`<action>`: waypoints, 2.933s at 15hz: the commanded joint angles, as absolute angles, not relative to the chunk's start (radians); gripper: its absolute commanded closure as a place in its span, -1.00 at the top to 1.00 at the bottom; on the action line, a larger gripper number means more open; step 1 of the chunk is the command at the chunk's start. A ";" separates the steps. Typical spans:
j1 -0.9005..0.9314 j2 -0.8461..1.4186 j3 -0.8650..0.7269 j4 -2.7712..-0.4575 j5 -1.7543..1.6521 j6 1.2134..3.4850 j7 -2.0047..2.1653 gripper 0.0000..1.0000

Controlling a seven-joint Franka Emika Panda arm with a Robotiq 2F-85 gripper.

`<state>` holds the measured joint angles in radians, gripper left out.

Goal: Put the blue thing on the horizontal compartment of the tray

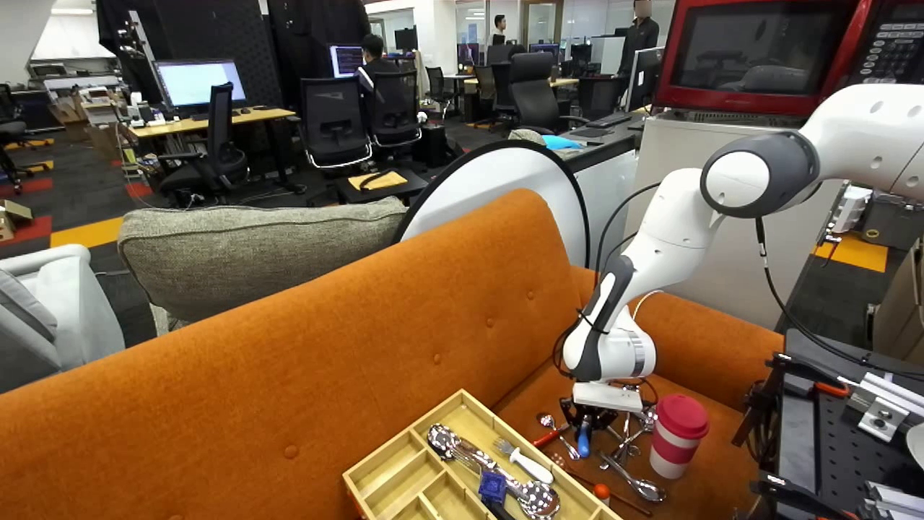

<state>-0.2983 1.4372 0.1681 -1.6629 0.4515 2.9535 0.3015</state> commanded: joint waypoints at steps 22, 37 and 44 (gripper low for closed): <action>-0.449 0.958 0.500 -2.236 0.011 3.122 -0.040 -0.89; -0.399 0.949 0.483 -2.241 -0.014 2.919 -0.271 -0.54; -0.309 0.930 0.487 -2.242 -0.080 2.880 -0.360 -0.89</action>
